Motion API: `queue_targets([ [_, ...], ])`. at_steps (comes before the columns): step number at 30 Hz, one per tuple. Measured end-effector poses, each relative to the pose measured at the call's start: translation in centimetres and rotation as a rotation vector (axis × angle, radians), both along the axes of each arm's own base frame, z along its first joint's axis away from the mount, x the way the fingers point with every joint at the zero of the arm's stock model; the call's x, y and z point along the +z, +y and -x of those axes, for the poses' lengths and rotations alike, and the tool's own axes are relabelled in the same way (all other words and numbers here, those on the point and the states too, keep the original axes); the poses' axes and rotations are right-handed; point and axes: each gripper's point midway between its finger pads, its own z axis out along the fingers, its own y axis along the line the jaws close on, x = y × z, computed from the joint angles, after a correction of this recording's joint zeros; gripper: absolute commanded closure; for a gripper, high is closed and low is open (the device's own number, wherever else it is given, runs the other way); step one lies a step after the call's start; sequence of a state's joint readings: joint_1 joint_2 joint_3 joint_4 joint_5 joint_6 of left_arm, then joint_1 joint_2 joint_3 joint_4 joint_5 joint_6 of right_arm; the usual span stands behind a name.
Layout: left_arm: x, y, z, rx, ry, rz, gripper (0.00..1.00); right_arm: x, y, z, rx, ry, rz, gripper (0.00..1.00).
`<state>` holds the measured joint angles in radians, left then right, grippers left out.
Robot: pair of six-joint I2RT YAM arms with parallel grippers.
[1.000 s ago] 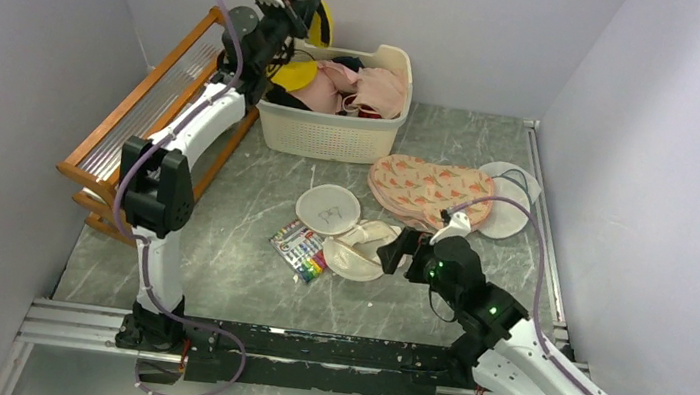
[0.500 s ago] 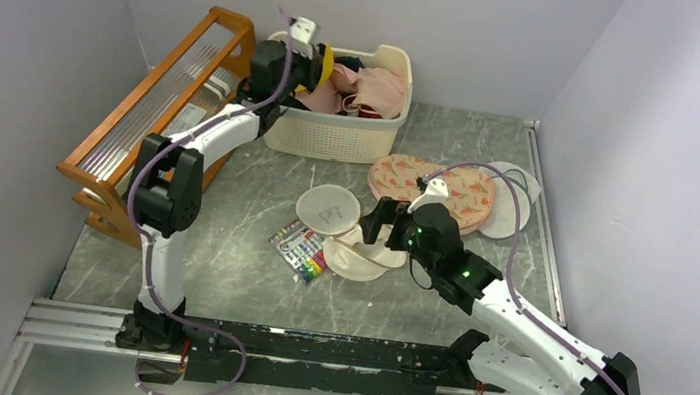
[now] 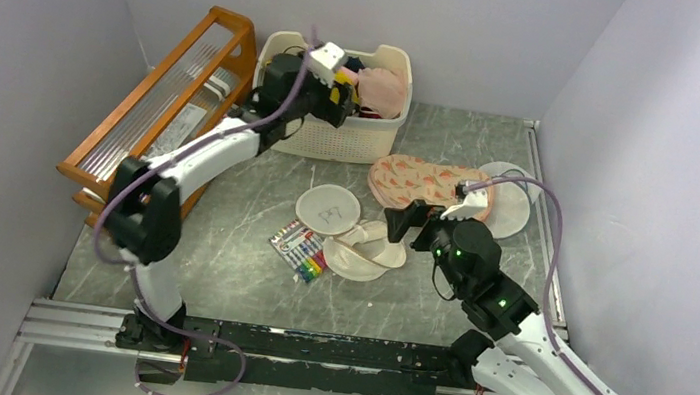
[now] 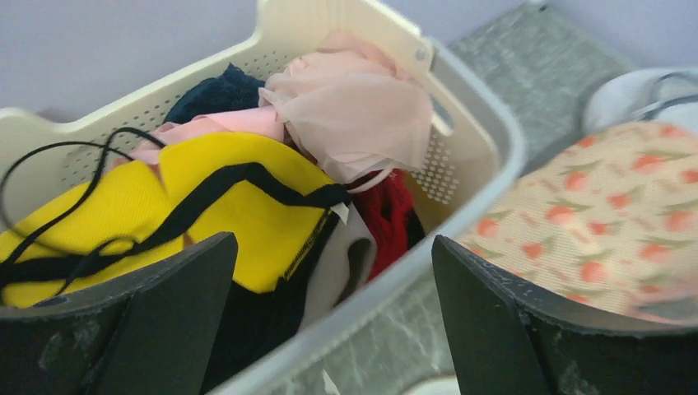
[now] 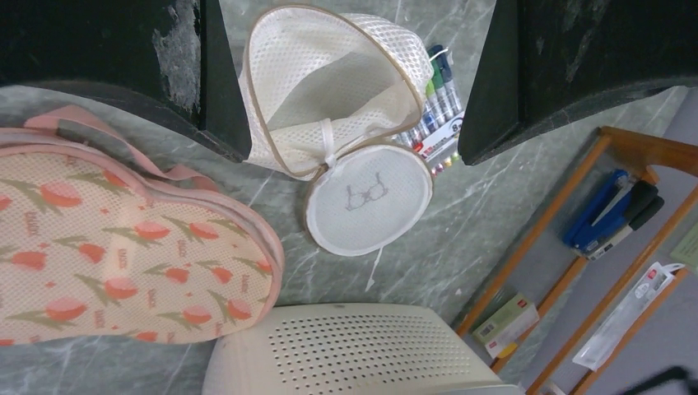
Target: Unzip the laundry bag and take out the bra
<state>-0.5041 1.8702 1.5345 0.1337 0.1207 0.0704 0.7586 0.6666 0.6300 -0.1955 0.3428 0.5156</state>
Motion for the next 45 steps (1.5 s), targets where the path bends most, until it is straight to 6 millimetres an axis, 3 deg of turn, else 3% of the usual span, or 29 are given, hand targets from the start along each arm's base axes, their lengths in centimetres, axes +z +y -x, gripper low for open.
queue_targets([
  [6,8.9,3.9,7.7,-0.001,0.007,0.238,0.02,0.8,-1.7,0.5,-0.032,-0.025,0.05,0.0],
  [8,10.3,5.3,10.5,-0.008,0.014,0.291,0.01,1.4,-2.2,0.6,-0.041,-0.031,0.067,0.0],
  [12,10.6,8.5,14.6,0.044,0.063,0.299,0.01,3.7,-3.3,0.7,-0.074,-0.057,0.085,0.0],
  [16,13.3,12.3,17.8,0.144,0.036,0.303,0.01,7.3,-4.5,1.0,-0.1,-0.105,0.088,0.0],
  [23,26.0,17.6,26.2,0.168,-0.267,0.448,0.01,15.0,-7.3,2.3,-0.157,-0.224,0.072,0.0],
  [25,27.6,18.6,28.3,0.163,-0.319,0.478,0.01,16.7,-8.2,2.8,-0.175,-0.255,0.062,0.0],
  [27,27.9,18.9,29.1,0.16,-0.329,0.493,0.01,17.6,-8.9,3.1,-0.188,-0.269,0.06,0.0],
  [30,25.0,18.0,27.6,0.166,-0.24,0.491,0.0,17.7,-9.4,3.4,-0.201,-0.269,0.073,0.0],
  [33,17.9,15.5,24.6,0.158,-0.032,0.477,0.05,17.2,-9.7,3.5,-0.203,-0.255,0.091,0.0],
  [35,11.4,13.5,23.1,0.146,0.149,0.46,0.07,17.0,-9.8,3.6,-0.205,-0.251,0.096,0.0],
  [38,1.1,11.1,22.0,0.163,0.448,0.443,0.1,16.7,-10.0,3.7,-0.207,-0.248,0.099,0.0],
  [40,-4.2,10.2,22.1,0.185,0.607,0.446,0.11,16.5,-10.0,3.7,-0.207,-0.245,0.103,0.0],
  [43,-10.1,9.5,22.6,0.239,0.786,0.462,0.12,15.9,-9.8,3.5,-0.205,-0.236,0.113,0.0],
  [45,-12.5,9.3,22.5,0.282,0.859,0.475,0.13,15.4,-9.7,3.4,-0.202,-0.228,0.121,0.0],
])
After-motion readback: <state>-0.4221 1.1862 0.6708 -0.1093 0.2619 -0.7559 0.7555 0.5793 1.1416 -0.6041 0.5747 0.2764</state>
